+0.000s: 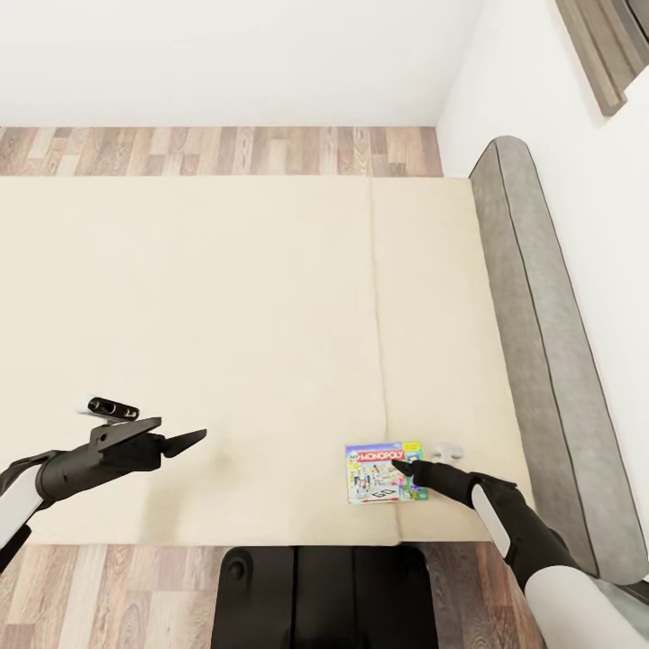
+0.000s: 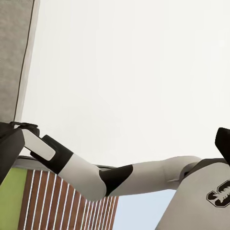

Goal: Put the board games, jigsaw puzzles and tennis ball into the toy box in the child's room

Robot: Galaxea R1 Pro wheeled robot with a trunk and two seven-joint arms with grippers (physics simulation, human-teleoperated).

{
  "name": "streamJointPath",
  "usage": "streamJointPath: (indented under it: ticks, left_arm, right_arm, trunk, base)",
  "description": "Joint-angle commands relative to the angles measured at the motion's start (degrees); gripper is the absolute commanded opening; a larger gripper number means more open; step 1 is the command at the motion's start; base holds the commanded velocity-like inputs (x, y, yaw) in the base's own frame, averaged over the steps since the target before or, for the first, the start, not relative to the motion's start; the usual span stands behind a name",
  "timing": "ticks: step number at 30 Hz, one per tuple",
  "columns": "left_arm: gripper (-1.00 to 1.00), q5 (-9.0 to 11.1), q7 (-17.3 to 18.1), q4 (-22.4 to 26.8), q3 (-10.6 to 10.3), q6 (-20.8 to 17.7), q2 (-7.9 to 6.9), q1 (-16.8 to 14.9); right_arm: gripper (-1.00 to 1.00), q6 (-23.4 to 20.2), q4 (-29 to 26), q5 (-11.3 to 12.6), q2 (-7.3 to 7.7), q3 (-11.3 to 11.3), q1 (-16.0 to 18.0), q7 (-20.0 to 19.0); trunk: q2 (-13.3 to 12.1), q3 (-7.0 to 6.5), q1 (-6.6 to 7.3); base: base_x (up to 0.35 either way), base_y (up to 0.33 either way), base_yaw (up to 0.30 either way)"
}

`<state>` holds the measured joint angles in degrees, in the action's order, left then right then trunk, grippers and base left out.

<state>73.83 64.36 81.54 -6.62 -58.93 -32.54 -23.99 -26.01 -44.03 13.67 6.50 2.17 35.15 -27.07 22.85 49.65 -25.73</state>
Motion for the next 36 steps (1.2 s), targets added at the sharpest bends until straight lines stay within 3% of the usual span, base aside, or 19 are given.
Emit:
streamJointPath:
  ticks: [1, 10, 14, 25, 32, 36]
  left_arm:
    - [1.0, 0.2, 0.2, -0.1, -0.2, -0.2, -0.05, -0.1]
    - [1.0, 0.2, 0.2, -0.1, -0.2, -0.2, -0.03, -0.1]
    - [1.0, 0.2, 0.1, -0.5, 0.1, 0.0, 1.02, -0.1]
    - [1.0, 0.2, 0.1, -0.5, 0.0, 0.0, 1.15, -0.1]
    - [1.0, 0.2, 0.1, -0.5, 0.0, 0.0, 1.16, -0.1]
    - [1.0, 0.2, 0.1, -0.5, 0.0, 0.0, 1.16, -0.1]
  right_arm:
    - [1.0, -0.7, 0.0, 1.3, -0.08, 0.1, 0.0, -0.4]
    - [1.0, -0.6, 0.0, 1.3, -0.08, 0.1, 0.0, -0.2]
    - [1.0, 0.0, -0.1, -0.4, 0.05, -0.2, -0.3, 0.1]
    - [1.0, 0.4, -0.5, -3.7, -0.45, -0.2, -0.5, 0.0]
    - [1.0, 1.0, -0.2, -6.7, -1.46, -0.2, -0.5, 0.1]
    - [1.0, -0.1, -0.2, -5.6, -2.75, -0.2, -0.5, 0.1]
  trunk:
    - [0.1, 0.06, -0.05]
    - [0.1, 0.06, -0.05]
    - [0.1, 0.03, -0.05]
    - [0.1, -0.16, -0.05]
    - [0.1, -0.74, -0.05]
    - [0.1, -1.11, -0.05]
  base:
    - [0.0, 0.146, 0.0]
    - [0.0, 0.037, 0.0]
    - [0.0, 0.0, 0.0]
    - [0.0, 0.0, 0.0]
    - [0.0, 0.0, 0.0]
    - [0.0, 0.0, 0.0]
